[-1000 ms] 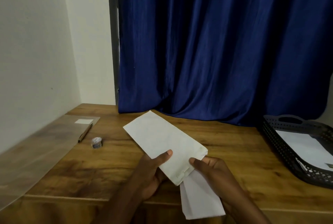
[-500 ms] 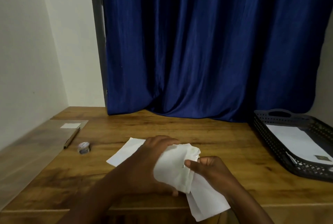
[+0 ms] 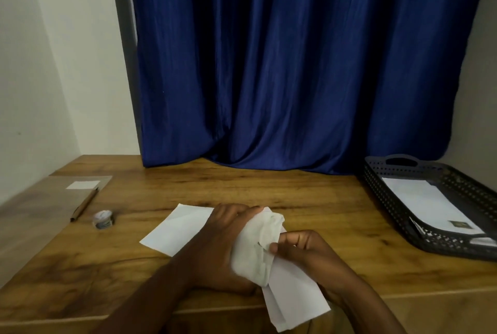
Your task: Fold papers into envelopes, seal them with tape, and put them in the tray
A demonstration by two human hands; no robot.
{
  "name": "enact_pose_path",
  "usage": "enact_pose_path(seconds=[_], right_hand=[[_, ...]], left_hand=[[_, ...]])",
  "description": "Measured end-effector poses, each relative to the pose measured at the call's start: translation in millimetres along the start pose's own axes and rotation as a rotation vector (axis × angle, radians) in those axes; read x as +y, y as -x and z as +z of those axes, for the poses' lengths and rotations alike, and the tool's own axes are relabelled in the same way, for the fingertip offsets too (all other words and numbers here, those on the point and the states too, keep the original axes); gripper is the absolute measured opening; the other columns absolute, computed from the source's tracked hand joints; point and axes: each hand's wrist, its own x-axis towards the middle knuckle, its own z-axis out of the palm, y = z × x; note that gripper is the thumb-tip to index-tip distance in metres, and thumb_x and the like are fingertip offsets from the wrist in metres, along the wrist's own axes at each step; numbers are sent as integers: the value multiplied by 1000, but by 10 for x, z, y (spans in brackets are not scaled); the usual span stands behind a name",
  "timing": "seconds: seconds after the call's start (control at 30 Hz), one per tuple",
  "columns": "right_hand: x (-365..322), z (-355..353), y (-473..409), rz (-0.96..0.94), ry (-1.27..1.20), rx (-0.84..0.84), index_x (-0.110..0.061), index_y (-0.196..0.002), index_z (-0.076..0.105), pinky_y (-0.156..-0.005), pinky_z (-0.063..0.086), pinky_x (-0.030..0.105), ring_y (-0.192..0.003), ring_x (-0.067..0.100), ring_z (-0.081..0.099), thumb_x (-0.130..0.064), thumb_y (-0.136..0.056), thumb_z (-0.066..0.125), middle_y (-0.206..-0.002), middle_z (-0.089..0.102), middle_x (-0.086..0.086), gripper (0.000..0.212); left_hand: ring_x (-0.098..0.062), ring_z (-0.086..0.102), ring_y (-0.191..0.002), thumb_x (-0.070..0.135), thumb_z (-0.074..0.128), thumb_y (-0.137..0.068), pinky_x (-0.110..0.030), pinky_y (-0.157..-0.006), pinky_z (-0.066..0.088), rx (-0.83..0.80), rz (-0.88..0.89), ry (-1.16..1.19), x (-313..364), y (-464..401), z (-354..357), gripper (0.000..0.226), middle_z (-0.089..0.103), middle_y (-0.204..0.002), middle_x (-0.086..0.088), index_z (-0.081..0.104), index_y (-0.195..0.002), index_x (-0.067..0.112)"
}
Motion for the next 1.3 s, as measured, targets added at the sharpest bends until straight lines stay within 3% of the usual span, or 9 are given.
enact_pose_path(seconds=[0.17,0.4,0.5,0.6,0.73,0.9,1.07,1.2,1.3], right_hand=[[21,-14,1,23,36,10,-9,-100,79,-93,54,49,-100,37,71,-27,-92,69,-103,76,16,22],[45,68,-172,74,118,122,15,-87,66,-74,49,33,-79,24,68,-49,-70,82,-92,73,26,68],[-17,137,-255,122,232,225,-3,-69,62,-68,46,27,-73,14,61,-44,-86,72,-74,67,10,45],[-9,236,-385,222,434,170,-19,-71,54,-86,52,31,-81,11,57,-82,-75,55,-76,58,-4,62],[-81,189,-230,110,355,211,-18,-69,69,-58,50,15,-61,2,66,-34,-89,72,-68,70,-5,26],[-166,-143,117,57,186,173,-22,-98,81,-70,55,22,-85,10,73,-28,-89,72,-104,77,-4,14],[-242,-464,378,-53,315,266,-54,-135,41,-72,50,12,-92,-3,67,-18,-91,69,-126,58,-27,64],[-299,-526,546,17,313,192,-32,-132,54,-75,59,29,-91,17,75,-19,-93,67,-110,76,-6,43],[-303,-474,604,44,319,92,-14,-116,68,-68,55,22,-85,16,75,-15,-99,57,-101,78,0,20]], left_hand=[[0,22,-139,88,72,-53,-43,-121,26,70,21,-130,-42,24,66,127,26,-151,19,13,-156,44],[-10,32,-141,95,61,-56,-51,-125,7,154,100,-284,-26,26,72,124,38,-151,7,24,-157,33],[-9,33,-140,94,62,-57,-50,-125,6,142,111,-265,-37,22,73,122,39,-150,8,24,-157,34],[-9,35,-139,93,63,-58,-50,-124,10,148,132,-247,-32,26,71,119,41,-148,9,27,-156,34],[-6,36,-137,91,67,-58,-47,-124,15,169,117,-206,-45,23,64,118,42,-147,12,30,-154,33],[-6,30,-140,95,61,-58,-47,-125,12,170,4,-192,-93,11,64,118,37,-153,14,20,-154,40],[-12,29,-143,97,58,-56,-51,-125,8,182,-69,-256,-142,-33,93,123,33,-157,10,16,-155,37],[-16,33,-142,99,54,-56,-53,-125,9,230,-74,-274,-160,-22,117,123,37,-156,7,21,-155,34],[-16,30,-144,101,49,-55,-54,-125,9,238,-107,-284,-169,-17,109,124,33,-158,8,19,-155,34]])
